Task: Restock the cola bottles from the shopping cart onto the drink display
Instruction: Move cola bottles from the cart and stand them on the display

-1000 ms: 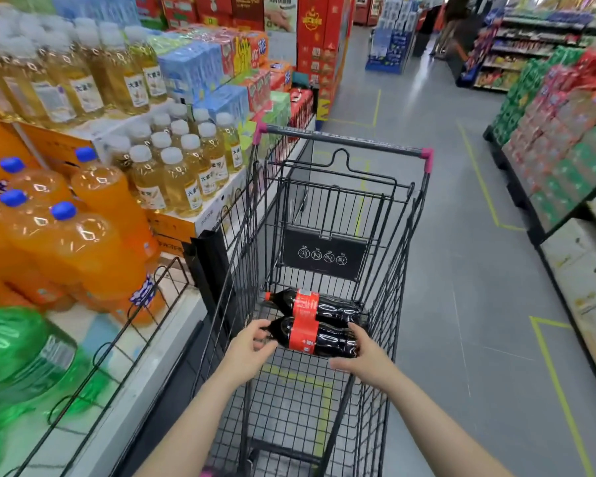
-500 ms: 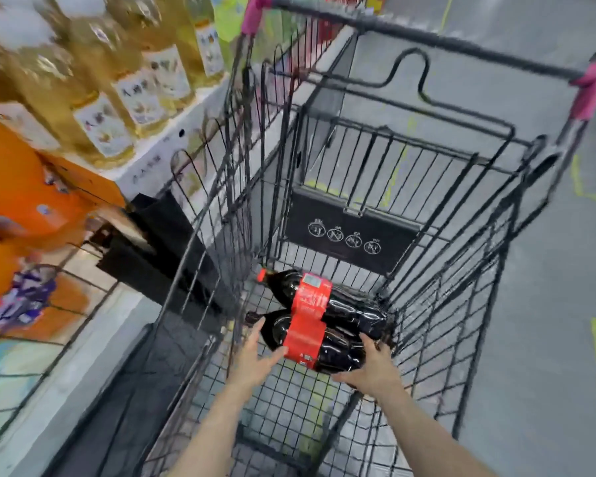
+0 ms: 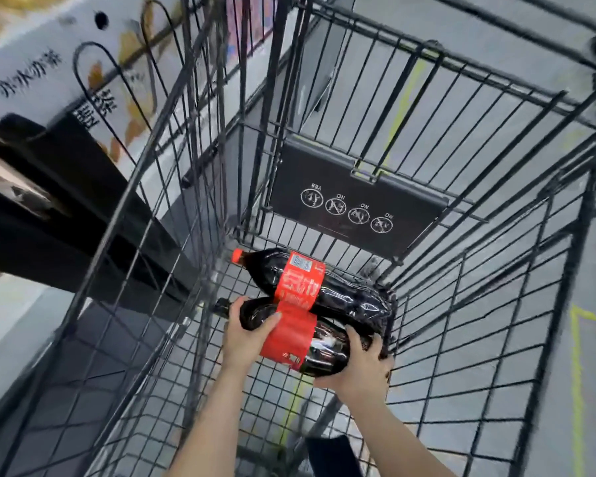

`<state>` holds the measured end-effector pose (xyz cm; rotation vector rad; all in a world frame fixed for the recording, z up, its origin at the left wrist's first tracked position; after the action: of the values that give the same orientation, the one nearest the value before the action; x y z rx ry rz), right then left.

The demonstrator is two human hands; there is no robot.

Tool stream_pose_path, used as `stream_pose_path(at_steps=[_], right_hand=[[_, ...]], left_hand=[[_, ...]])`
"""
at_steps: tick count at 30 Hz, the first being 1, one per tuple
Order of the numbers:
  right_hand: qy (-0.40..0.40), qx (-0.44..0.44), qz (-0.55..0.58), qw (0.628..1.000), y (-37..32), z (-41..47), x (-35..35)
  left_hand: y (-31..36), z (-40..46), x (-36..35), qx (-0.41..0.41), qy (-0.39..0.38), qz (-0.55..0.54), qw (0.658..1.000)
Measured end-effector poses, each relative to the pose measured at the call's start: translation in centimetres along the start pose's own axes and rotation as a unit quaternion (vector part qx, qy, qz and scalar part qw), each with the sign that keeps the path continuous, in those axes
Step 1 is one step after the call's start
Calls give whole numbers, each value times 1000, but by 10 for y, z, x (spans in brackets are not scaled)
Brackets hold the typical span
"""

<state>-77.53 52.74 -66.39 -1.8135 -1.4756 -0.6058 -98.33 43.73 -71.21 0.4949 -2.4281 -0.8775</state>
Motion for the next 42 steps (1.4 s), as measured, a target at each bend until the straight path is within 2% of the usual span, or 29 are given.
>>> stream_pose_path(at_steps=[5, 10, 12, 14, 20, 26, 34, 42], right_hand=[[10, 21, -27, 999, 3, 2, 4], [22, 49, 30, 998, -1, -17, 7], [16, 61, 62, 996, -4, -27, 5], [12, 75, 70, 995, -3, -34, 2], [-38, 112, -8, 993, -3, -26, -15], [-20, 146, -23, 989, -5, -16, -22], [30, 160, 47, 986, -17, -55, 12], [118, 181, 135, 967, -31, -169, 84]], left_hand=[[8, -12, 3, -16, 34, -21, 999], [38, -49, 28, -76, 87, 27, 993], [50, -60, 35, -89, 85, 49, 991], [50, -66, 40, -84, 76, 57, 992], [5, -61, 55, -39, 112, 37, 992], [-7, -53, 57, -29, 115, 28, 993], [64, -96, 80, -112, 142, 44, 983], [144, -205, 134, -224, 131, 43, 965]])
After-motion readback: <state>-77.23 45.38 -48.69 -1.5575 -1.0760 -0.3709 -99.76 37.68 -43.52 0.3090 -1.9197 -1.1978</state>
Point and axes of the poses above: each hand's wrist, its own z-axis towards the middle knuckle, its own x-axis out of the back of the hand, y = z × x, the point moved 6 cm from there along z, towards the middle knuckle, and after that the axes turned 9 degrees about z, right-handed, at the moved point
